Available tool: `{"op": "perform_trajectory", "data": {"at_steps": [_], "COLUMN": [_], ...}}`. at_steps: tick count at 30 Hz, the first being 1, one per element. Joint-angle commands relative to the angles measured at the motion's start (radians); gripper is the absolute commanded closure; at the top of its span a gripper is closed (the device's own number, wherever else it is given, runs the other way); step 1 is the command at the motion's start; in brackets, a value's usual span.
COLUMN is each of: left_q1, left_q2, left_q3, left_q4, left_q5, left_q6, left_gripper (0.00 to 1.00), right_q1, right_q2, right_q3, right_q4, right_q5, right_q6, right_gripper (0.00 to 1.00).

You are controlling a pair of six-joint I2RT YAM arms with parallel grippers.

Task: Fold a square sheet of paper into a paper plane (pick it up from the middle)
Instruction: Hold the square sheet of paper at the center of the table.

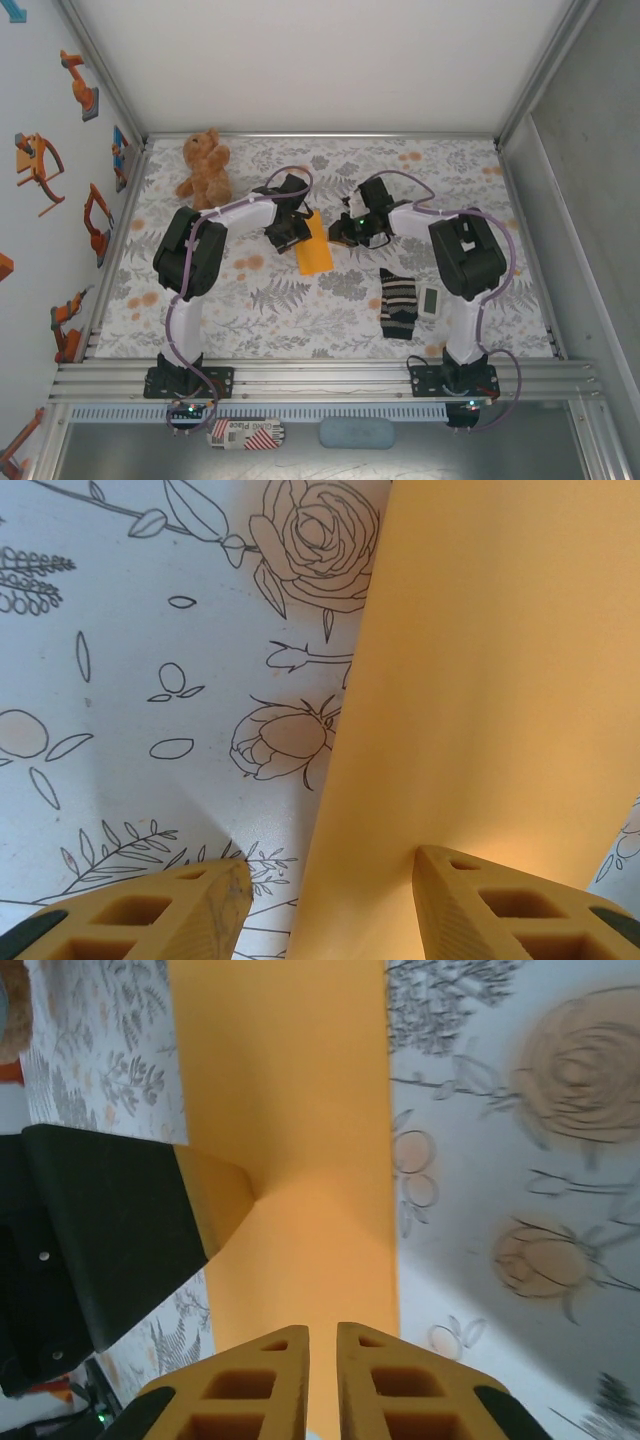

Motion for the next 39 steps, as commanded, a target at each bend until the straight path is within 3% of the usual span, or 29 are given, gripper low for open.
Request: {"op": "perform_trajectory", "data": {"at_steps": [1,3,16,29,34,39], "left_q1": [-0.011,-0.010,-0.010,-0.005,0.019,0.066], "left_q2": [0.269,0.269,0.271,0.262,0.197,0.032], "left_q3": [-0.118,-0.119,-0.122,-0.132,-0.135,-0.105], "left_q4": [-0.034,-0.034,-0.031,-0.021,0.012,0.077], "left_q5": [0.029,0.032,0.035,0.039,0.055,0.102], "left_q6": [-0.008,-0.006,-0.005,0.000,0.026,0.097], "left_gripper": [0.50,0.50,0.50,0.50,0.50,0.45], "right_q1": [0.025,0.033,0.044,0.041,0.032,0.029], "right_q2": [0.031,0.049,0.150,0.216,0.227,0.243], "right_q3": [0.066,0.085,0.184,0.139,0.110,0.100], "right_q4": [-0.061,-0.073,-0.104,-0.167,-0.218,-0.248], "right_q5": [-0.003,-0.005,-0.018,0.045,0.094,0.129], "right_q6": [-0.043,-0.047,-0.034,-0.074,-0.102,-0.109], "right_gripper": [0.95,1.00,1.00,1.00,1.00,1.00]}}
